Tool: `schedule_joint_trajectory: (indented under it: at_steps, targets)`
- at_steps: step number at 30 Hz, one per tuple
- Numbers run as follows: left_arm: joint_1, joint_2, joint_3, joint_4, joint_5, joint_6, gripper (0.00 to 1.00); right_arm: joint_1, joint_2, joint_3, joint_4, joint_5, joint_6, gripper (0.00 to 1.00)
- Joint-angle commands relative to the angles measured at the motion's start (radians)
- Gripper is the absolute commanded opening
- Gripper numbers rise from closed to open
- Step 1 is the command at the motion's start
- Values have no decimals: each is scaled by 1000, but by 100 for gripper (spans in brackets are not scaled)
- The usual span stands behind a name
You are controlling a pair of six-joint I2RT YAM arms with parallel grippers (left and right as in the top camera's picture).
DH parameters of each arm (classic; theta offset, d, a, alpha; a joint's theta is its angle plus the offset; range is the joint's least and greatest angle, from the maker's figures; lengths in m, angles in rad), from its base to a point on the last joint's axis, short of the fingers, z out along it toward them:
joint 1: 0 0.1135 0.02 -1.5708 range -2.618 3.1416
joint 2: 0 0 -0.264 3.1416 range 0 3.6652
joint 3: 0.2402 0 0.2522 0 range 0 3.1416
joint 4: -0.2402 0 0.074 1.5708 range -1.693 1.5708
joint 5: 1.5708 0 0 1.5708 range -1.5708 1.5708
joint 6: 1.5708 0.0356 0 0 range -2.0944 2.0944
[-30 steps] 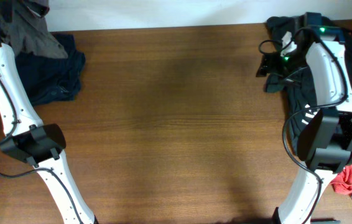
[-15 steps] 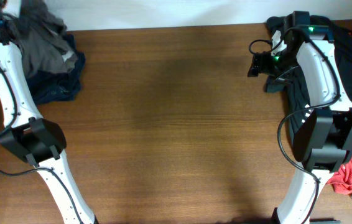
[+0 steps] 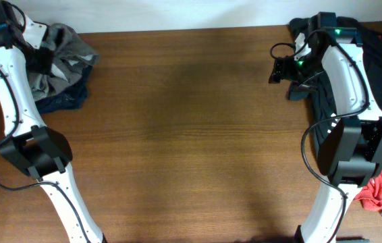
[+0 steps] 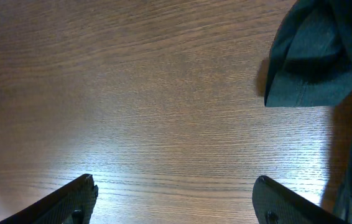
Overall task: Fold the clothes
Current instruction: 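Lower the shorts onto the navy garment stack and open the left gripper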
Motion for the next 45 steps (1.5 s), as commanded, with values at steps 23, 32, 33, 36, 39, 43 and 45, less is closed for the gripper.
schedule_joint_trajectory:
  at_steps: [23,32,33,36,39,43,45]
  targets:
    - [-60,186,-48,87,277,98,36,1,4,-9,1,-51,-7,84]
    - [-118,215,-26,132,295,76,37,1,4,-9,1,-51,-7,84]
    - [-127,202,-6,128,295,50,38,1,4,-9,2,-51,-7,84]
    - [-142,161,56,108,294,12,38,1,4,-9,2,-51,-7,84]
    - [-139,106,118,92,287,-67,48,1,4,-9,2,-51,-8,84]
    - [-98,34,145,92,279,-175,48,1,4,-9,2,-51,-8,84]
    - [-61,19,145,90,254,-261,48,1,4,-9,2,-50,-8,84]
